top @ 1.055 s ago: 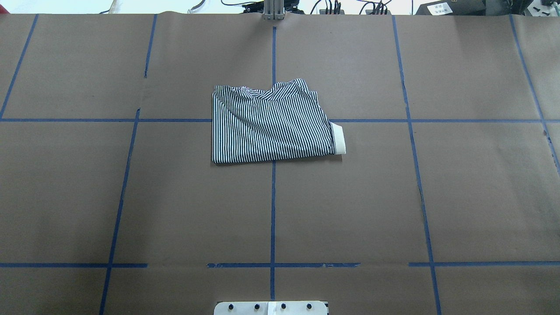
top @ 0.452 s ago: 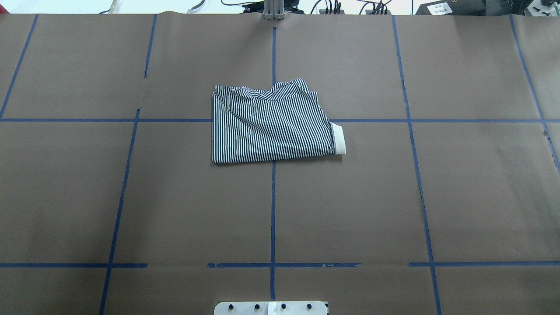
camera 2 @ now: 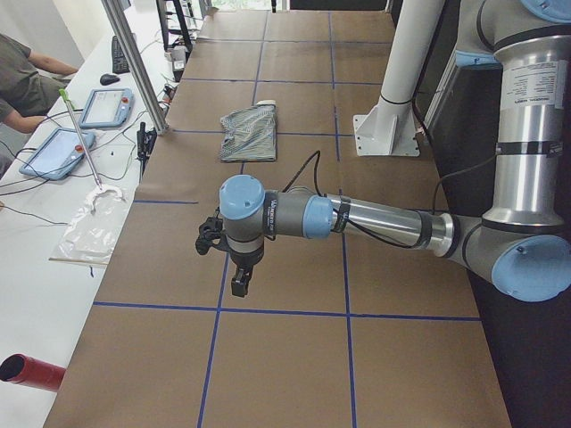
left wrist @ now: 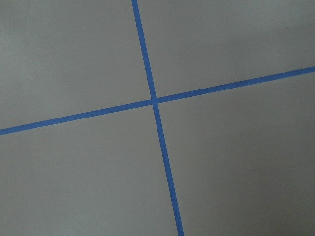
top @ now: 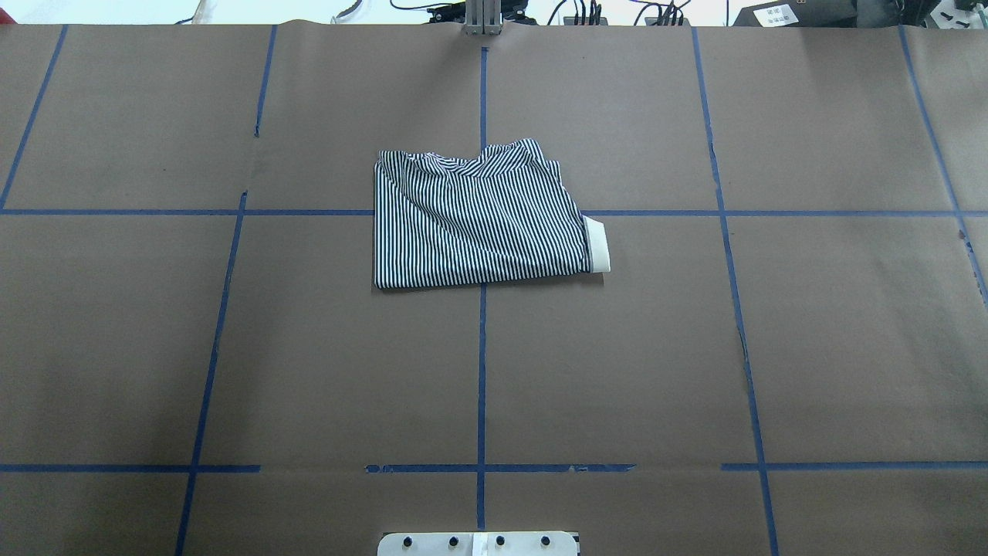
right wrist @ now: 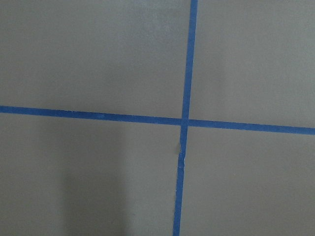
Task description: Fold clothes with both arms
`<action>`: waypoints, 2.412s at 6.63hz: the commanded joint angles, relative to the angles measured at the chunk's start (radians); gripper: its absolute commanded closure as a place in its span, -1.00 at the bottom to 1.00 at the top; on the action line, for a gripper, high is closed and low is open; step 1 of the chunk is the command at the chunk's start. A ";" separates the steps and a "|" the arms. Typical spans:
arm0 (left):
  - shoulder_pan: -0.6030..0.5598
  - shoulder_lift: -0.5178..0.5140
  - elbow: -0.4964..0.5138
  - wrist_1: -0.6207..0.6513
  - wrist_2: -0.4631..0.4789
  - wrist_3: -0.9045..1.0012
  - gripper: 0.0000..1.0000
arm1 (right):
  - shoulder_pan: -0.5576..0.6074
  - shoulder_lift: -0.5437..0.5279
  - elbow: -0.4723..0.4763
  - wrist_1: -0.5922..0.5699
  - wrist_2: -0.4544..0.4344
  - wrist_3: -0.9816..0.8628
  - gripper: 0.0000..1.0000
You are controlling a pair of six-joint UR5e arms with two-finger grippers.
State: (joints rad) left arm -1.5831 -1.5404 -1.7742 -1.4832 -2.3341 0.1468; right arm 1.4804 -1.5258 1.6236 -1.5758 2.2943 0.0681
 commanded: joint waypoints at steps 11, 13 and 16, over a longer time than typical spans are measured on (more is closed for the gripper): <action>0.005 -0.015 0.082 -0.077 -0.013 0.003 -1.00 | -0.028 -0.004 -0.030 0.011 -0.003 0.012 -1.00; 0.008 -0.014 0.084 -0.124 -0.013 0.002 -1.00 | -0.040 -0.004 -0.027 0.011 -0.001 0.013 -1.00; 0.015 -0.012 0.084 -0.128 -0.013 0.003 -1.00 | -0.040 -0.005 -0.011 0.011 0.000 0.015 -1.00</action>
State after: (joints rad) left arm -1.5735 -1.5527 -1.6905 -1.6090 -2.3470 0.1498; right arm 1.4417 -1.5304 1.6132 -1.5643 2.2940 0.0823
